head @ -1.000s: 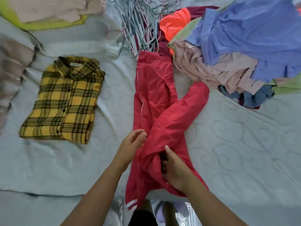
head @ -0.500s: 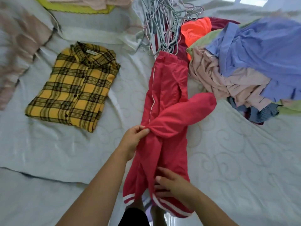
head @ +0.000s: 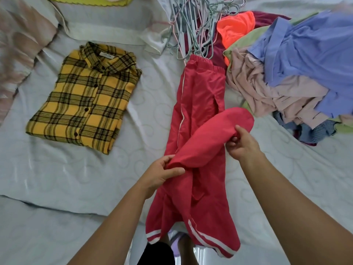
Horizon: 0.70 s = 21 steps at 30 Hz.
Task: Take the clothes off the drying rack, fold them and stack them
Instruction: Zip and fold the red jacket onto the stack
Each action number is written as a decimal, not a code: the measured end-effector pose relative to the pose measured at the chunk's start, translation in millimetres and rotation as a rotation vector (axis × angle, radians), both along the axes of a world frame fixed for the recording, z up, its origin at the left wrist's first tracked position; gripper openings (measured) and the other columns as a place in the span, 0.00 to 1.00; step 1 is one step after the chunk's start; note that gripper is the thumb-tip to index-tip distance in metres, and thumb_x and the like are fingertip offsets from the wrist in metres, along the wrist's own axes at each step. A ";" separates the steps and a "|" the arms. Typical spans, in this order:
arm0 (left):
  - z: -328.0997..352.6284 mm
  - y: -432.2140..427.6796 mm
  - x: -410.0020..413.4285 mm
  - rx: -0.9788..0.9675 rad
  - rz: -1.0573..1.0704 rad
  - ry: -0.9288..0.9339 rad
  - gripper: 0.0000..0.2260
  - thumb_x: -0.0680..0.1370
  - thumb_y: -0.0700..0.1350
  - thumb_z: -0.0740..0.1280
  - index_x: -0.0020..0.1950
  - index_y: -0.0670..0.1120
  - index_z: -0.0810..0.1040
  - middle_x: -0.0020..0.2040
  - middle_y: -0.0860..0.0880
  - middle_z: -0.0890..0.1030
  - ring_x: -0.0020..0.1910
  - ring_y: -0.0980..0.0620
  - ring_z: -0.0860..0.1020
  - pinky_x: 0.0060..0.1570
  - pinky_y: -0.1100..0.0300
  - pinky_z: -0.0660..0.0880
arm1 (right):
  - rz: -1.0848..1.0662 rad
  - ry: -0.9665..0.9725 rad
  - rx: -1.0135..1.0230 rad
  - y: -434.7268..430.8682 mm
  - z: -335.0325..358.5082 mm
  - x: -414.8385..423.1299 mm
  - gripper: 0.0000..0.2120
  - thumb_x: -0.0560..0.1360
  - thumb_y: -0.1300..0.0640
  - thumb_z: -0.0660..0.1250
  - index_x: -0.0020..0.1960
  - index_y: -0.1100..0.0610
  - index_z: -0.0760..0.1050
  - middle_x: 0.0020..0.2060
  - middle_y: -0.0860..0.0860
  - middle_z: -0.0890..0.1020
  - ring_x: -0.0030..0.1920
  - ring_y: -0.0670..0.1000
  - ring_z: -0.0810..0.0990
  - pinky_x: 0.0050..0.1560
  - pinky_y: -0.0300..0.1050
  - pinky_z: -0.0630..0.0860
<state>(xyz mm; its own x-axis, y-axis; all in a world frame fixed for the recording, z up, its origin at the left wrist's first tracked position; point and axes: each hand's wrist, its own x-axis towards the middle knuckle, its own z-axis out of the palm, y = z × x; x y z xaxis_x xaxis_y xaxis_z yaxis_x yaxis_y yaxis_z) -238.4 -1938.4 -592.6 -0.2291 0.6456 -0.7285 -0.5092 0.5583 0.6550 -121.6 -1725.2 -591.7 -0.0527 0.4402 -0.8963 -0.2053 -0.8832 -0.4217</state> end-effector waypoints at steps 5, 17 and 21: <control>0.5 -2.0 3.3 -0.023 -0.228 0.161 0.13 0.68 0.39 0.75 0.51 0.42 0.81 0.49 0.48 0.79 0.48 0.53 0.79 0.53 0.60 0.77 | 0.231 0.117 0.805 25.2 64.8 -26.5 0.11 0.75 0.65 0.65 0.52 0.51 0.72 0.43 0.49 0.79 0.37 0.45 0.79 0.33 0.38 0.78; -20.2 27.5 17.3 -0.088 0.159 -0.148 0.13 0.72 0.49 0.69 0.53 0.45 0.76 0.47 0.50 0.81 0.43 0.55 0.78 0.49 0.59 0.75 | 0.807 -0.436 0.801 20.2 -12.7 6.5 0.04 0.79 0.58 0.60 0.52 0.58 0.69 0.45 0.55 0.76 0.36 0.47 0.73 0.34 0.39 0.71; -25.0 11.2 30.8 -0.092 0.177 -0.187 0.10 0.73 0.43 0.69 0.54 0.44 0.78 0.48 0.49 0.83 0.45 0.53 0.80 0.51 0.60 0.76 | 1.016 -0.411 0.700 -78.1 -10.7 79.7 0.11 0.78 0.51 0.62 0.37 0.52 0.69 0.33 0.50 0.75 0.34 0.47 0.72 0.39 0.43 0.68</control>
<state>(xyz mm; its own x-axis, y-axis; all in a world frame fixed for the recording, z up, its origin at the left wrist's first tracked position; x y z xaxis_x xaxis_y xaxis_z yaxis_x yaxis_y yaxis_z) -207.6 -1927.2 -617.6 -0.1883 0.5366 -0.8226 -0.7117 0.5027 0.4908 -41.8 -1803.3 -602.4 -0.4150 0.7435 -0.5244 0.6750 -0.1349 -0.7254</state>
